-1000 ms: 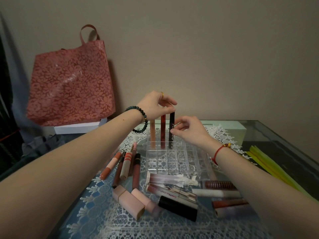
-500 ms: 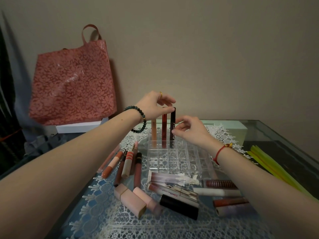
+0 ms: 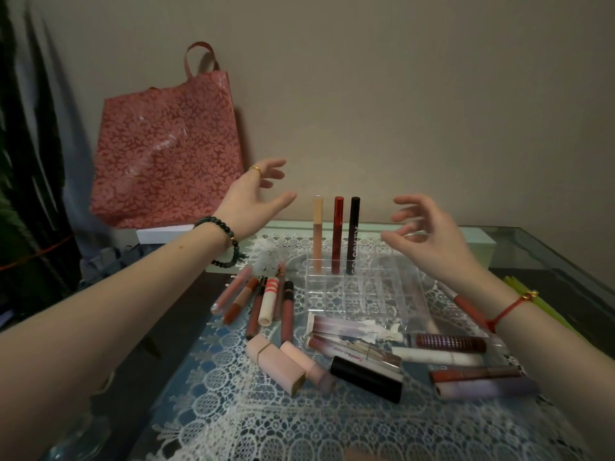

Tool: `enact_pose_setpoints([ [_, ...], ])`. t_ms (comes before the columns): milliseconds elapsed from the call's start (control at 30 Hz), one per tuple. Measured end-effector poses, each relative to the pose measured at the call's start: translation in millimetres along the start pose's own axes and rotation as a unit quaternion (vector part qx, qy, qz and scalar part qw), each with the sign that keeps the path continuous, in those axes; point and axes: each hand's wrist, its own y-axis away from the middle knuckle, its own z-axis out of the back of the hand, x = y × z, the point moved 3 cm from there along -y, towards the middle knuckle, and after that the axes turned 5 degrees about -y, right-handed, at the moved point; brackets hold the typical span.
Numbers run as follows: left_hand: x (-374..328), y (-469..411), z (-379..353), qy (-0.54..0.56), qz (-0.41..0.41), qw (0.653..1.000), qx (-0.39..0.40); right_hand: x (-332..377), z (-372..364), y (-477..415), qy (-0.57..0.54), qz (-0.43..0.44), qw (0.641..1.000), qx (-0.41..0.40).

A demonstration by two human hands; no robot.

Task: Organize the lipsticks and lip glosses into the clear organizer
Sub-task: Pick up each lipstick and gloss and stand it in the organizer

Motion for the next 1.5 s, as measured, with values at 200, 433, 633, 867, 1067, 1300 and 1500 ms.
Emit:
enact_pose_setpoints([
  [200, 37, 26, 0, -0.010, 0.057, 0.998, 0.017, 9, -12, 32, 0.003, 0.009, 0.998, 0.057],
  [433, 68, 43, -26, -0.044, 0.110, 0.991, 0.067, 4, -30, 47, 0.001, 0.003, 0.998, 0.067],
  [633, 88, 44, -56, -0.081, 0.160, 0.977, 0.111, -9, -30, 54, -0.053, -0.017, 0.998, 0.028],
  [867, 98, 29, -78, -0.149, 0.142, 0.948, 0.242, -14, -22, 59, -0.074, -0.017, 0.997, 0.014],
  [1067, 101, 25, -83, -0.114, 0.131, 0.931, 0.321, -13, -20, 61, -0.077, -0.019, 0.997, 0.008],
  [1300, 101, 26, -81, -0.103, 0.068, 0.955, 0.268, -15, -22, 63, -0.074, -0.023, 0.997, 0.004],
  [1500, 89, 23, -61, -0.045, 0.019, 0.983, 0.175, -13, -20, 65, -0.068, -0.025, 0.997, 0.001],
])
